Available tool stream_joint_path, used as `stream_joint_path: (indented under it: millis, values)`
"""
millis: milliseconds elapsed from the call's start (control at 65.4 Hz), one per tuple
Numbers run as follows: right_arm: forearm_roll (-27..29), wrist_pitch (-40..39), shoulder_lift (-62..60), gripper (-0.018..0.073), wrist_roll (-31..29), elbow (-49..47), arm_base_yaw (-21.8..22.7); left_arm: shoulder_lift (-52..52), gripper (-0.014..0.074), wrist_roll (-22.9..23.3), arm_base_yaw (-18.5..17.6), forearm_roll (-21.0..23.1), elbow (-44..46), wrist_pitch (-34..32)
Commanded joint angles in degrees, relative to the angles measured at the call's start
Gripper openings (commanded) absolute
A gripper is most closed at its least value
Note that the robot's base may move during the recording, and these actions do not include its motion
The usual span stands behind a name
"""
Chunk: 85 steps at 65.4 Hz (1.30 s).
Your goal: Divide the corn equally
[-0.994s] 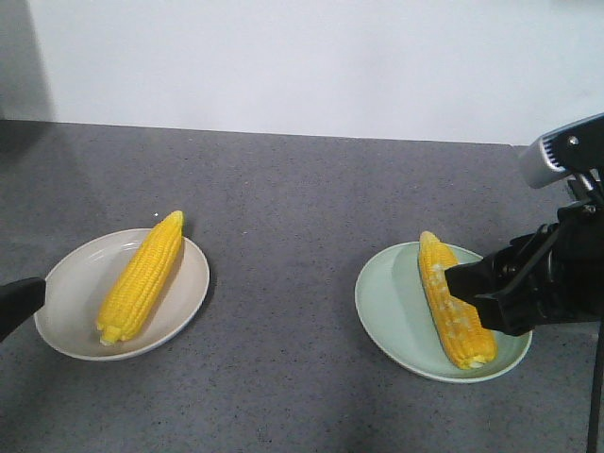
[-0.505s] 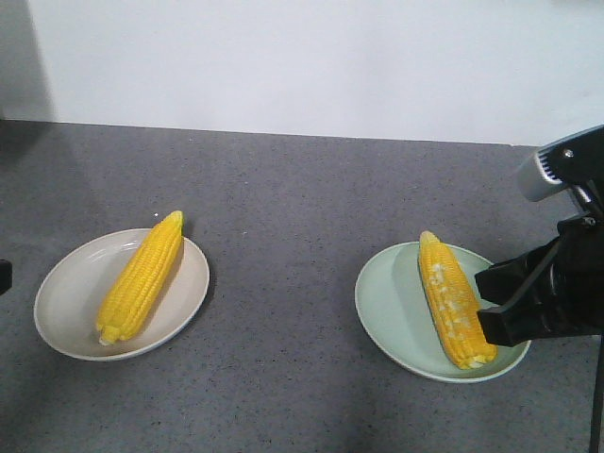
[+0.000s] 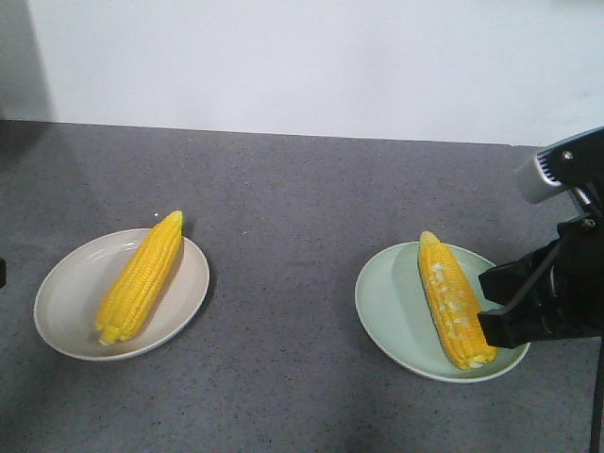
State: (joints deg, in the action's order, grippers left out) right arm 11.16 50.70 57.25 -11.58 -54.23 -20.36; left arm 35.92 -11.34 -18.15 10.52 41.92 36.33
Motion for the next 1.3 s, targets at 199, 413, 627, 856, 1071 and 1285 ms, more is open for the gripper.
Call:
stream_joint_path:
  millis: [199, 413, 627, 856, 1071, 1285]
  values:
    - [0.22, -2.79, -0.78, -0.0009, -0.20, -1.63, -0.03, -0.13, -0.0008, 0.06, -0.20, 0.95, 1.33, -3.84]
    - [0.22, -2.95, -0.78, -0.0010, -0.20, -1.63, -0.03, -0.36, -0.0008, 0.06, -0.20, 0.84, 1.33, -3.64]
    - [0.22, -2.94, -0.78, -0.0010, -0.20, -1.63, -0.03, -4.88, -0.0008, 5.33, 0.38, -6.88, -4.04, -11.96]
    - [0.22, -2.99, -0.78, -0.0010, -0.20, -1.63, -0.03, -15.48, -0.0008, 7.29, 5.11, -8.51, -17.77, -24.58]
    - [0.22, -2.99, -0.78, -0.0010, -0.20, -1.63, -0.03, -25.51, -0.0008, 9.88, 11.80, -8.46, -27.81, -28.66]
    - [0.22, -2.99, -0.78, -0.0010, -0.20, -1.63, -0.03, -33.85, -0.0008, 13.89, 13.73, -8.47, -36.27, -31.25]
